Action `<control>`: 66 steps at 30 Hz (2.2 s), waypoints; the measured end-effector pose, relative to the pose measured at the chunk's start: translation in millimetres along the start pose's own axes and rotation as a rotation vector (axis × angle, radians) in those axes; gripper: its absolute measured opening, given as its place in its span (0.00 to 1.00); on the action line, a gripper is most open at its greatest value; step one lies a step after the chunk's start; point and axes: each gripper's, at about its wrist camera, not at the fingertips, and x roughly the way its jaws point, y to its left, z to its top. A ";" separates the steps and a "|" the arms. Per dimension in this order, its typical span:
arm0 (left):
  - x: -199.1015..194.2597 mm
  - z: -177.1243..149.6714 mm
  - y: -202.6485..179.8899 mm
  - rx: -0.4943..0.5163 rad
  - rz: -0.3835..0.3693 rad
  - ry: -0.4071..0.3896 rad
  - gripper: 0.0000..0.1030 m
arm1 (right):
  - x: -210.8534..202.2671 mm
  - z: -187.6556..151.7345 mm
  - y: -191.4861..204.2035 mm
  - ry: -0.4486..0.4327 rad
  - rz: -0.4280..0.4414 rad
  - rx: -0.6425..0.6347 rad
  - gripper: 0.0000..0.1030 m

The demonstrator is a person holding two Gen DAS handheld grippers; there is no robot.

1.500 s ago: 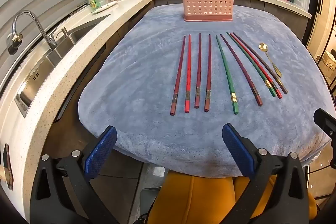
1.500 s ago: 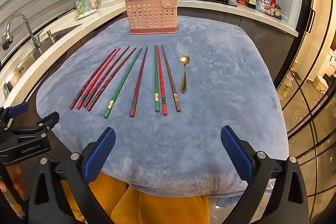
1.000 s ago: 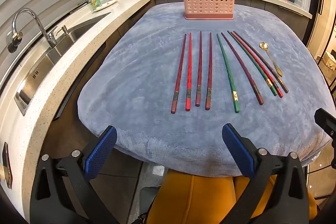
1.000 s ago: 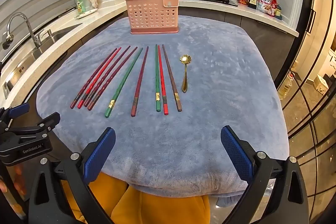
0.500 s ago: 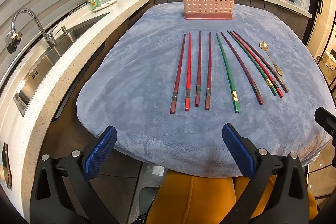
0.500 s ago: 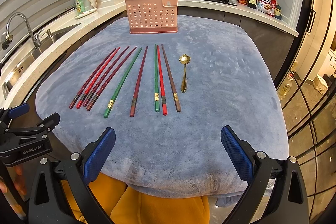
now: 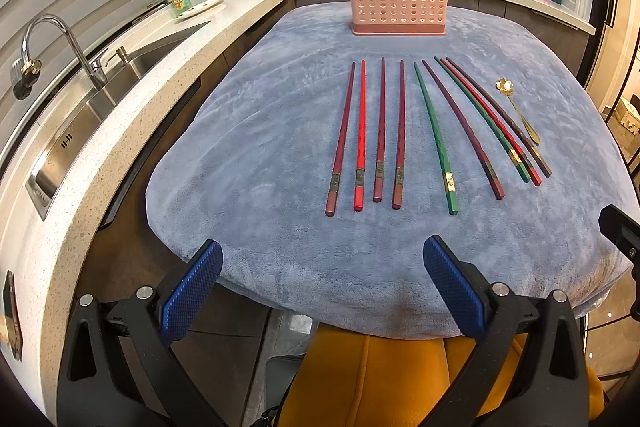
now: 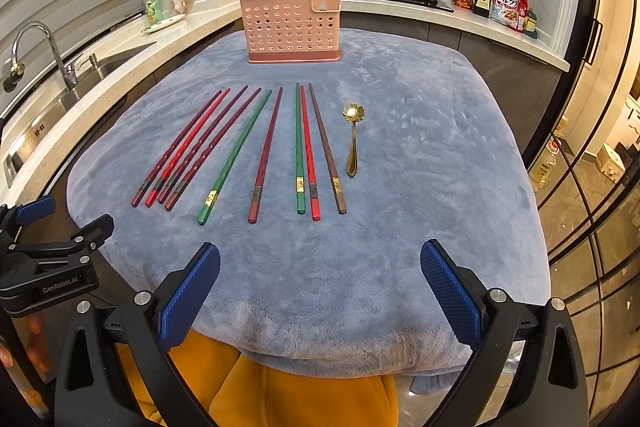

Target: Organize utensils

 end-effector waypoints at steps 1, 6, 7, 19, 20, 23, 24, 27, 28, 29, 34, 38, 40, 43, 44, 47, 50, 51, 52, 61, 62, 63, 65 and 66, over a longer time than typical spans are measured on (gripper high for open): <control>-0.3 0.1 -0.1 -0.001 -0.001 0.000 0.93 | 0.3 -0.3 0.0 0.000 -0.001 0.000 0.93; 0.8 -0.3 -0.7 0.001 -0.001 0.000 0.93 | 0.3 -0.2 -0.1 0.002 0.000 0.001 0.93; 0.5 -0.3 -0.5 0.000 0.000 0.000 0.93 | 0.1 -0.2 -0.2 0.002 0.000 0.001 0.93; 2.1 -0.6 1.4 -0.005 -0.001 0.002 0.93 | 1.3 -0.4 0.1 0.004 0.000 0.000 0.93; 2.2 -0.7 1.5 -0.006 -0.002 0.003 0.93 | 1.4 -0.3 -0.1 0.003 0.000 0.001 0.93; 2.7 -1.0 2.7 -0.010 -0.003 0.006 0.93 | 1.2 -0.8 0.6 0.003 0.000 0.002 0.93; 2.6 -1.3 3.2 -0.012 -0.003 0.007 0.93 | 1.3 -0.8 0.5 0.003 0.000 0.002 0.93; 2.7 -1.5 4.1 -0.015 -0.003 0.008 0.93 | 1.1 -1.1 0.9 0.005 0.001 0.003 0.93; 2.4 -2.1 5.0 -0.015 -0.003 0.008 0.93 | 1.1 -1.1 1.1 0.005 0.001 0.002 0.93; 2.4 -2.2 5.1 -0.015 -0.005 0.008 0.93 | 1.3 -1.1 1.1 0.005 0.001 0.001 0.93; 2.4 -2.3 5.1 -0.014 -0.004 0.008 0.93 | 1.4 -1.2 0.8 0.005 0.001 0.002 0.93; 2.4 -2.4 5.4 -0.015 -0.005 0.009 0.93 | 1.4 -1.3 1.2 0.006 0.001 0.002 0.93; 2.5 -2.4 5.2 -0.016 -0.005 0.008 0.93 | 1.5 -1.2 1.5 0.005 0.000 0.001 0.93; 2.3 -2.8 5.5 -0.017 -0.006 0.010 0.93 | 1.6 -1.4 1.2 0.006 0.000 0.002 0.93; 2.4 -2.5 5.3 -0.016 -0.005 0.008 0.93 | 1.6 -1.4 1.2 0.006 -0.001 0.002 0.93; 2.5 -2.4 5.3 -0.015 -0.005 0.008 0.93 | 2.0 -1.6 2.0 0.007 -0.001 0.002 0.93; 2.5 -2.5 5.3 -0.015 -0.005 0.009 0.93 | 2.1 -1.7 1.9 0.007 -0.001 0.001 0.93; 2.4 -2.5 5.4 -0.015 -0.006 0.009 0.93 | 2.1 -1.7 1.9 0.007 -0.001 0.001 0.93; 2.5 -2.4 5.3 -0.015 -0.006 0.008 0.93 | 2.1 -1.7 2.0 0.008 -0.001 0.001 0.93; 2.6 -2.6 5.3 -0.020 -0.008 0.011 0.93 | 3.0 -1.9 1.7 0.009 -0.001 0.002 0.93; 2.7 -2.8 6.0 -0.025 -0.012 0.012 0.93 | 3.0 -1.9 1.6 0.009 -0.001 0.002 0.93; 4.1 -2.9 6.0 -0.030 -0.018 0.015 0.93 | 2.8 -2.0 1.7 0.008 -0.001 0.002 0.93; 7.6 -2.0 9.3 -0.049 -0.039 0.027 0.93 | 4.9 -2.3 1.1 0.012 -0.005 0.004 0.93; 10.3 -1.3 12.6 -0.064 -0.049 0.036 0.93 | 6.4 -2.9 0.3 0.014 -0.005 0.006 0.93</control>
